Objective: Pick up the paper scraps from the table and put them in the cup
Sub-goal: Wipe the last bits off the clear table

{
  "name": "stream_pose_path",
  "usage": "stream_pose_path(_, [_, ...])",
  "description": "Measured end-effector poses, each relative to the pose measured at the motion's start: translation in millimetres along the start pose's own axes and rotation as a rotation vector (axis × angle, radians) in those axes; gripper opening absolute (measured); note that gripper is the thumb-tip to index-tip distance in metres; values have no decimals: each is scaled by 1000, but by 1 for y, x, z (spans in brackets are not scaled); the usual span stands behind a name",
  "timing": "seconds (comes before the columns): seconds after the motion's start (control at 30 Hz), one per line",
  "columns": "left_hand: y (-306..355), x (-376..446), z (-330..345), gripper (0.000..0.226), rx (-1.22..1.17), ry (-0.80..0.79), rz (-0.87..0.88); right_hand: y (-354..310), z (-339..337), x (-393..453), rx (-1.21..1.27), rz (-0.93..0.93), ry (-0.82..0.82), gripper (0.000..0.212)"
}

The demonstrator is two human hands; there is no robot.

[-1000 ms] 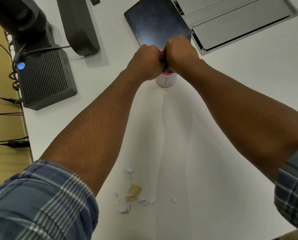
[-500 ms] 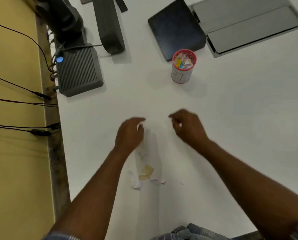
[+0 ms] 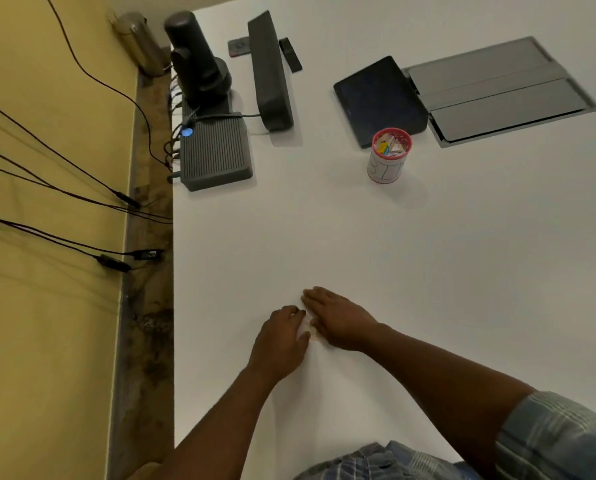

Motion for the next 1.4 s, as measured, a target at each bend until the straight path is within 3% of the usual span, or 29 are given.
stream_pose_path(0.13, [-7,-29,8,58,33,2,-44,-13,9,-20,-88,-117,-23,52])
stream_pose_path(0.23, [-8,-46,18,49,-33,21,-64,-13,18,-43,-152,-205,77,30])
stream_pose_path(0.33, [-3,-55,24,35,-87,96,-45,-3,20,-61,-161,-165,181,17])
stream_pose_path(0.47, [0,-61,26,20,-155,152,23,11,7,-79,-45,64,243,29])
stream_pose_path(0.57, [-8,-63,27,28,-193,139,12,30,-8,-99,160,331,341,40])
stream_pose_path(0.67, [-23,-66,23,44,-254,184,-163,52,-13,-119,168,562,361,54])
stream_pose_path(0.77, [-29,-66,23,59,-297,123,-338,51,-2,-127,174,664,185,79])
stream_pose_path(0.87, [-13,-60,26,73,-241,42,-300,30,8,-115,166,589,115,81])
stream_pose_path(0.97, [12,-54,33,62,-133,32,-227,8,14,-92,154,506,147,73])
stream_pose_path(1.07, [28,-52,40,41,-44,67,-152,-12,21,-72,81,385,134,52])
stream_pose_path(1.2, [33,-58,45,22,-61,145,25,-25,28,-71,-136,87,188,16])
stream_pose_path(1.4, [14,-64,50,22,-8,209,51,-22,32,-91,-243,-2,243,23])
Point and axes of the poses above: each hand's wrist, its own x-axis towards the middle knuckle, its own z-axis out of the palm, y = z × x, the point moved 4 cm from there along x, towards the middle knuckle, and after that the axes turned 7 degrees about y, right-handed, at the moved point
